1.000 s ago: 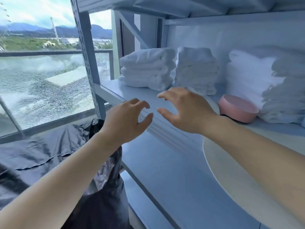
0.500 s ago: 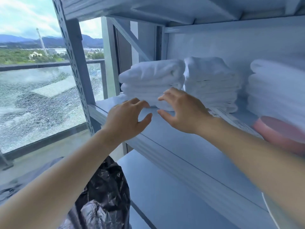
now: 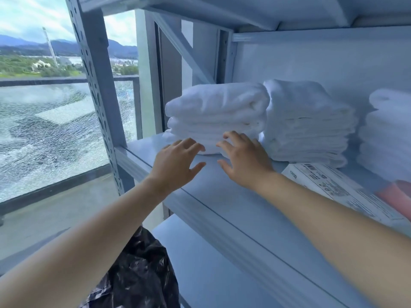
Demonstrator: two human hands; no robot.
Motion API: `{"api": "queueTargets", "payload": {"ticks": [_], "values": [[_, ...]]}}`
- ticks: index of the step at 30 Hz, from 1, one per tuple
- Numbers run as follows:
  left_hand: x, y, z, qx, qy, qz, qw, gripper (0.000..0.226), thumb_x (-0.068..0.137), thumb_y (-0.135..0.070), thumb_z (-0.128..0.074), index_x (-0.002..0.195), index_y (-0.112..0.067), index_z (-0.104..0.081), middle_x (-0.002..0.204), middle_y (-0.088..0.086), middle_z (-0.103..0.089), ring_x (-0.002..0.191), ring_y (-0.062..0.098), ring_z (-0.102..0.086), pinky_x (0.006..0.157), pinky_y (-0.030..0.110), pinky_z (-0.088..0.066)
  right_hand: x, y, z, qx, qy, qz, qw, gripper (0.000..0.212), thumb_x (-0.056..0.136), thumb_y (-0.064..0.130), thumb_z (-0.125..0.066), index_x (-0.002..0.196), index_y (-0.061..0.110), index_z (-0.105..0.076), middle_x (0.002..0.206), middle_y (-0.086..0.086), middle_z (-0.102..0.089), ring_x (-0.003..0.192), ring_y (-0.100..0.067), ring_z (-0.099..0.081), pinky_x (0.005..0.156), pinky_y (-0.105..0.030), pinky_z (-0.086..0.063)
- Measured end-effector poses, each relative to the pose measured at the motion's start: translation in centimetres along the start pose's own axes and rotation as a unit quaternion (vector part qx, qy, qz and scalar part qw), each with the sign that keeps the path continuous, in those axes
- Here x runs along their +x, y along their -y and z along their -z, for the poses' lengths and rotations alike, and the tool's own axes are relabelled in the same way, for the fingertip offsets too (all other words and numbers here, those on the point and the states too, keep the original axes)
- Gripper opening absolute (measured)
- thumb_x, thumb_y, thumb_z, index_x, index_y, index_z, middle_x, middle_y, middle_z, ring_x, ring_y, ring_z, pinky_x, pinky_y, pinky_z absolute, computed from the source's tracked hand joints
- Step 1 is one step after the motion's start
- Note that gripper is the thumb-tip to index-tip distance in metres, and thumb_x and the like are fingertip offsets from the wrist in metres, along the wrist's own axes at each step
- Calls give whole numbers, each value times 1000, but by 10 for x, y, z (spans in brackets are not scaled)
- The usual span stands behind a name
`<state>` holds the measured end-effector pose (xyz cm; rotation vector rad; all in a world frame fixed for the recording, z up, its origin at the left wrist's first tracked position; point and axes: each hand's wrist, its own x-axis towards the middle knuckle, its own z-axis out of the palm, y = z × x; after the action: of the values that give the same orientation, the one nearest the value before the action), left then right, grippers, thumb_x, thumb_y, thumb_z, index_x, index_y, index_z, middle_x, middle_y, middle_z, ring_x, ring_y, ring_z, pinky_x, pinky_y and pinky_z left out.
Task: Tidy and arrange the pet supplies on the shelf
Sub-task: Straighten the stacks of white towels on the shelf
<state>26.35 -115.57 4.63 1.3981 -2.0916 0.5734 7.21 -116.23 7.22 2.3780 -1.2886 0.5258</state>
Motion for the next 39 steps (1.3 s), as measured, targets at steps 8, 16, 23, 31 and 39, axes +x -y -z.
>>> {"api": "queueTargets", "payload": {"ticks": [8, 16, 23, 31, 39], "values": [[20, 15, -33, 22, 17, 8, 1000, 39, 82, -22, -61, 121, -21, -56, 121, 2, -55, 106, 25, -55, 81, 35, -45, 20, 1, -33, 53, -94, -10, 994, 24, 71, 1, -70, 94, 6, -70, 95, -14, -65, 83, -34, -63, 66, -38, -50], [36, 22, -50, 24, -7, 23, 999, 36, 81, -26, -64, 116, -23, -59, 116, 1, -54, 100, 23, -55, 67, 33, -47, 22, -6, -47, 66, -116, -42, 990, 27, 69, -3, -69, 95, 5, -70, 95, -14, -67, 84, -34, -63, 67, -40, -52], [37, 21, -51, 25, -18, 94, 995, 24, 85, -24, -64, 109, -21, -65, 109, 2, -60, 97, 27, -57, 73, 37, -47, 22, -8, -50, 68, -132, -46, 988, 26, 69, -7, -66, 93, 2, -69, 91, -14, -66, 83, -35, -61, 68, -40, -52], [39, 21, -51, 31, -32, 91, 995, 18, 85, -22, -65, 103, -20, -68, 103, 1, -62, 91, 27, -58, 63, 35, -47, 21, -8, -53, 65, -156, -67, 983, 27, 61, -14, -67, 82, 2, -69, 81, -13, -63, 76, -33, -60, 61, -32, -53], [45, 22, -53, 37, -57, 56, 996, 15, 66, -8, -80, 76, -17, -72, 75, 0, -66, 65, 26, -63, 49, 27, -45, 22, -7, -55, 51, -101, -82, 990, 24, 81, -7, -51, 97, 0, -66, 99, -16, -61, 94, -34, -54, 73, -41, -47]]}}
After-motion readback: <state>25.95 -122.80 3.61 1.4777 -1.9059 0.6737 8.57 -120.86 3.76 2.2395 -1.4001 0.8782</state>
